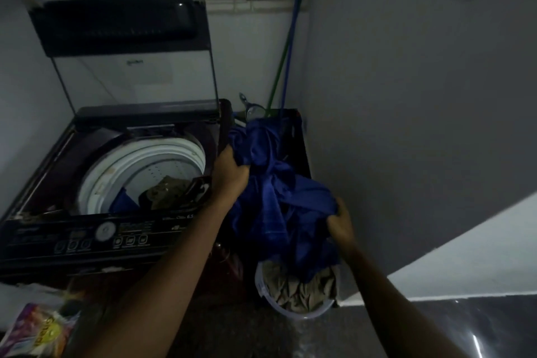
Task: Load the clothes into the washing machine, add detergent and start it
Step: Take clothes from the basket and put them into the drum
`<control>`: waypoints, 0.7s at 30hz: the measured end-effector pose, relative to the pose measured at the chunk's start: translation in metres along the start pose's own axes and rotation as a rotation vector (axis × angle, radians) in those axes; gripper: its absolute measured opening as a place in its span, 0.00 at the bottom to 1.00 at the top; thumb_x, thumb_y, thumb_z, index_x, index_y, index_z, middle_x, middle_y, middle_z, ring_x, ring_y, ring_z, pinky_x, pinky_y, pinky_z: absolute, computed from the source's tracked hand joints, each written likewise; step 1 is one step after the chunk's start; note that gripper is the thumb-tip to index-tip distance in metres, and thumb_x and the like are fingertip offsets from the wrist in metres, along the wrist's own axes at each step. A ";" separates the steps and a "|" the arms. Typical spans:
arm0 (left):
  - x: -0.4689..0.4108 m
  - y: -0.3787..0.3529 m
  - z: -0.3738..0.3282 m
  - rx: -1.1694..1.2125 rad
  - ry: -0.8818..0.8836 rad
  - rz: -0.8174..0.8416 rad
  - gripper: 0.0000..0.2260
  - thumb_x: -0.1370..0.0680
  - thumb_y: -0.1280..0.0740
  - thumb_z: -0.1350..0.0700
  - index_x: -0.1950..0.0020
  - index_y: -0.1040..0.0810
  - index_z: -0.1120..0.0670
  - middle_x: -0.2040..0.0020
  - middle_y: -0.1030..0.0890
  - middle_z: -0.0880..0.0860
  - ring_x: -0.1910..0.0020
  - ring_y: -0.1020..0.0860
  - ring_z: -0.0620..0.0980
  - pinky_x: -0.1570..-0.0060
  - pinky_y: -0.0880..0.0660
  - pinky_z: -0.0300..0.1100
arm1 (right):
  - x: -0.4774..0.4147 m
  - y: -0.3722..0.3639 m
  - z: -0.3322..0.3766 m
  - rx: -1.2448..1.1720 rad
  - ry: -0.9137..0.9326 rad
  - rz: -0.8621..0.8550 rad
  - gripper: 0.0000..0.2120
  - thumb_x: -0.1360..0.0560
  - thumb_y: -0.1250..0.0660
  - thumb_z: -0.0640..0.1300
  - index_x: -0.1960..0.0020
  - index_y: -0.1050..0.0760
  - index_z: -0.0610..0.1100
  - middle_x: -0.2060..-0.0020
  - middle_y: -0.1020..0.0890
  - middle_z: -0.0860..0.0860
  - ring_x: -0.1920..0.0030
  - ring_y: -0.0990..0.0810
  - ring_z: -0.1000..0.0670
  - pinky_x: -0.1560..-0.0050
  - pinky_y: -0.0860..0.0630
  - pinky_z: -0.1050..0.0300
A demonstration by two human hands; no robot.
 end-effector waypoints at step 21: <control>0.034 -0.048 0.030 0.130 0.111 0.093 0.28 0.35 0.19 0.60 0.37 0.22 0.59 0.40 0.19 0.58 0.41 0.20 0.56 0.46 0.22 0.46 | 0.003 -0.066 0.130 -0.154 0.008 0.482 0.29 0.29 0.39 0.23 0.33 0.29 0.45 0.40 0.21 0.47 0.40 0.22 0.47 0.40 0.23 0.51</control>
Point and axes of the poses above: each hand's wrist, its own x-axis away from the middle knuckle, its own y-axis out of the back of the hand, z = x × y, the point moved 9 cm from there along -x, towards the middle knuckle
